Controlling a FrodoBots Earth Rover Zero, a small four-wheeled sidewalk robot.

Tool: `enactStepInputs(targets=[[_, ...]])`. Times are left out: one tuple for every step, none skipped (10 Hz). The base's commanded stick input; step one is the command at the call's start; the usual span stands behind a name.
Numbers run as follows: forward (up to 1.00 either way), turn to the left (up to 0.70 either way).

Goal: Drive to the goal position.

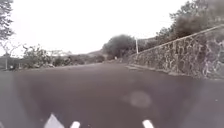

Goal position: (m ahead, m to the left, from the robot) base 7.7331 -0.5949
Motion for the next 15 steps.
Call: enactStepInputs(targets=[[0.50,0.00],[0.50,0.00],[0.50,0.00],[0.50,0.00],[0.50,0.00],[0.50,0.00],[0.50,0.00],[0.50,0.00],[0.50,0.00],[0.50,0.00],[0.50,0.00],[0.50,0.00],[0.50,0.00],[0.50,0.00],[0.50,0.00]])
